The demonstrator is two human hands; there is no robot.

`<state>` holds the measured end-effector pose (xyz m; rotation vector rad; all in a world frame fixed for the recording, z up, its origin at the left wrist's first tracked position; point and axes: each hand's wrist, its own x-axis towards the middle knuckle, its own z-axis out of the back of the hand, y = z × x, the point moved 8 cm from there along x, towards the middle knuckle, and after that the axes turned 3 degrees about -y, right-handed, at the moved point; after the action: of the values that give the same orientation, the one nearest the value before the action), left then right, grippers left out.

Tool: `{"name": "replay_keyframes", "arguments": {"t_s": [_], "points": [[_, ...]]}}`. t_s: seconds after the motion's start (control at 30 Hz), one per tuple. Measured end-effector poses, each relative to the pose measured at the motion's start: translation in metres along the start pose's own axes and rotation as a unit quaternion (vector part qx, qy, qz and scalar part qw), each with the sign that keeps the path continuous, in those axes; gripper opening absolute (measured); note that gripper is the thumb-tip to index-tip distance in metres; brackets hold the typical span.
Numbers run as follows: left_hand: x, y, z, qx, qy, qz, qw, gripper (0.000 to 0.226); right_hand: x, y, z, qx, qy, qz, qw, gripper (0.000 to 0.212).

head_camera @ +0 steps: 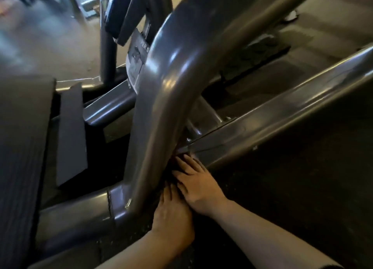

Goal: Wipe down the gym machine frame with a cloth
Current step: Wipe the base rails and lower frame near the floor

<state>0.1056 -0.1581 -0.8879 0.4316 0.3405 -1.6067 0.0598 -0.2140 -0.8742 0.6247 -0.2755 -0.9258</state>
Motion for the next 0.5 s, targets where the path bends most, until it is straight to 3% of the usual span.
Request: {"name": "replay_keyframes", "arguments": {"t_s": [0.1,0.17,0.27,0.37,0.5], "points": [[0.007,-0.005,0.004,-0.017,-0.021,0.054,0.998,0.091,0.009,-0.018,0.005,-0.078,-0.024,0.057,0.995,0.049],[0.014,-0.014,0.016,-0.032,-0.062,0.077,0.995,0.096,0.010,-0.045,0.024,-0.102,-0.068,0.056,0.991,0.047],[0.023,-0.029,0.019,-0.061,-0.068,0.096,0.991,0.103,0.002,-0.105,0.074,-0.103,-0.175,-0.031,0.979,0.049],[0.025,-0.035,0.013,-0.093,-0.067,0.099,0.988,0.104,-0.007,-0.146,0.109,-0.130,-0.220,-0.131,0.958,0.043],[0.024,-0.032,0.010,-0.102,-0.068,0.099,0.987,0.101,-0.013,-0.138,0.110,-0.130,-0.268,-0.220,0.929,0.050]]}}
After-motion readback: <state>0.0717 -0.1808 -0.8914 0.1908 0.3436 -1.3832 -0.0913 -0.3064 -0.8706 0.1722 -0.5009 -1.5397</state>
